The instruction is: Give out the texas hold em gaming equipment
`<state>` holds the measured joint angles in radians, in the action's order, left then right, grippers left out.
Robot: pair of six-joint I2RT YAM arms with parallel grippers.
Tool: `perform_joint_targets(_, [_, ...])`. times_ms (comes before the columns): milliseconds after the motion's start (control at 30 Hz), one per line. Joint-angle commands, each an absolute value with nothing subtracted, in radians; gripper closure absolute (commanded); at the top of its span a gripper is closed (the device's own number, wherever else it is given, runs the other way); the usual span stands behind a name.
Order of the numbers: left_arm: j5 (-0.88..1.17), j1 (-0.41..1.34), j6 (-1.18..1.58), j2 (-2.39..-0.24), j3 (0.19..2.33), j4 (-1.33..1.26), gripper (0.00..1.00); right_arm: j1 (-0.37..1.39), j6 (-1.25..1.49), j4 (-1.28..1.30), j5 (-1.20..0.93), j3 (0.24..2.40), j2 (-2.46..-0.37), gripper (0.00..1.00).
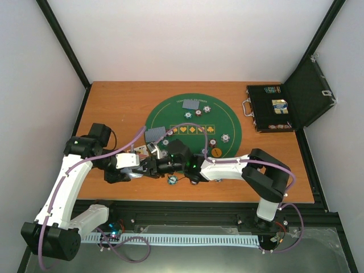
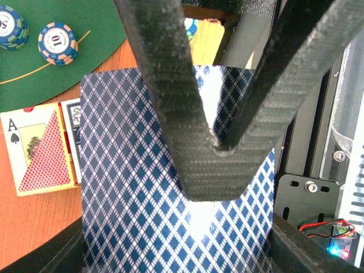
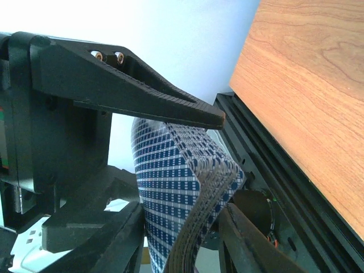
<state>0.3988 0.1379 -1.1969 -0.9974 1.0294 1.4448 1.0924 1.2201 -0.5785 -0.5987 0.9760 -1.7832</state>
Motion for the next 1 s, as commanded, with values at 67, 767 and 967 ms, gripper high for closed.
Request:
perform_joint_targets(67, [0.429,0.139,-1.208,-0.980,1.073,1.457,0.98,1.062,1.188,-0.445,-0.550,0.917,-1.768,0.67])
perform_joint_targets(767, [0.420,0.138,-1.210,-0.979,1.066,1.451,0.98,1.034,1.151,-0.361,-0.518,0.886,-1.646,0.97])
perform_joint_targets(967, [0.417,0.139,-1.210,-0.979,1.065,1.450,0.98,0.999,1.131,-0.329,-0.518,0.863,-1.600,0.97])
